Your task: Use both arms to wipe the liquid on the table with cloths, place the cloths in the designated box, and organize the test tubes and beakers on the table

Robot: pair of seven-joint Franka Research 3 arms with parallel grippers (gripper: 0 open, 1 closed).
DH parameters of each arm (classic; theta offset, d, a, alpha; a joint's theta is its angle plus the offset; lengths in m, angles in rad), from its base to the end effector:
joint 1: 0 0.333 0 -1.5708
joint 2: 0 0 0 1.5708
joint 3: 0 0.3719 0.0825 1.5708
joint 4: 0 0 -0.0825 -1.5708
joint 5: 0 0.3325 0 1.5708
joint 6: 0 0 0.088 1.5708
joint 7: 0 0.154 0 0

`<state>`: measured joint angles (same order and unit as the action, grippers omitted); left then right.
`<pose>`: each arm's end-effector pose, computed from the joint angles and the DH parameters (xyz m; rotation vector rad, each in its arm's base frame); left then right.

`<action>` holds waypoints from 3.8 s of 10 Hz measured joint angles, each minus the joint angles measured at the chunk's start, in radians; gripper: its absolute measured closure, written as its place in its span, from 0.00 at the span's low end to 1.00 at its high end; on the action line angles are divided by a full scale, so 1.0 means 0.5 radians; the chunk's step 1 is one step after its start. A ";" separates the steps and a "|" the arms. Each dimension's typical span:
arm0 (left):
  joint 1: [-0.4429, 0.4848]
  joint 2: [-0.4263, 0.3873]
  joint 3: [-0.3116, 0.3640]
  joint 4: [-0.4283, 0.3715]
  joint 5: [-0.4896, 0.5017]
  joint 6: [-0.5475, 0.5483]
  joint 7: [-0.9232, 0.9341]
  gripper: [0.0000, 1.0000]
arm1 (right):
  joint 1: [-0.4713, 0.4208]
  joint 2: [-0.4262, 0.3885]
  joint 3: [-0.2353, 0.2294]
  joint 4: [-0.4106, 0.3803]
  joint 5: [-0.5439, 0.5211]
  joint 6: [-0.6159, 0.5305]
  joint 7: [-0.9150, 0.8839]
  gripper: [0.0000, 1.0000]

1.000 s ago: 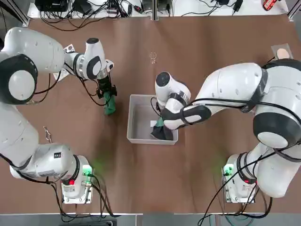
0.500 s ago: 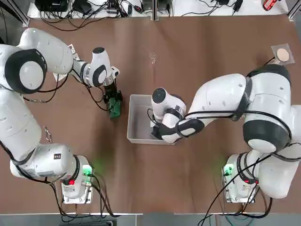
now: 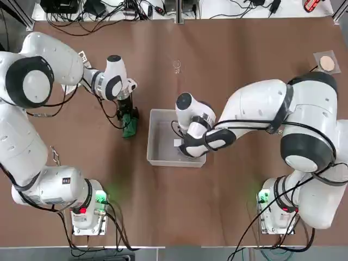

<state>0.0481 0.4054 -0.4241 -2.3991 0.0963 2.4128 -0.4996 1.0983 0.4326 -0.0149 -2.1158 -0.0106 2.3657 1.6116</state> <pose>0.4055 -0.1661 0.1953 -3.0466 -0.0633 0.5631 0.2549 0.4802 0.2391 2.8611 -0.7598 -0.0411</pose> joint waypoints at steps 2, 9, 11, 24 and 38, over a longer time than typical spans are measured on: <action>0.008 -0.045 0.159 -0.029 0.103 -0.149 0.040 0.89 | -0.039 -0.030 -0.010 0.159 0.000 -0.309 -0.066 0.90; 0.034 -0.241 1.020 -0.215 0.443 -0.149 0.525 0.89 | -0.744 -0.520 -0.035 0.285 -0.008 -0.976 -1.384 0.91; 0.045 -0.252 1.183 -0.190 0.471 -0.099 0.681 0.89 | -1.011 -0.516 -0.038 0.189 -0.008 -0.975 -1.714 0.91; -0.001 0.131 0.307 0.403 0.186 0.036 0.135 0.85 | -1.663 -0.086 -0.039 -0.085 -0.059 -0.716 -2.455 0.91; 0.021 -0.070 0.868 0.051 0.377 0.005 0.142 0.85 | -2.103 -0.037 0.247 0.044 0.269 -0.932 -3.277 0.91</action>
<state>0.0583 0.3704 0.0098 -2.3734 0.2847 2.4151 -0.4285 0.0467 0.4143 0.1085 -2.0940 0.1240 1.8997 -0.0268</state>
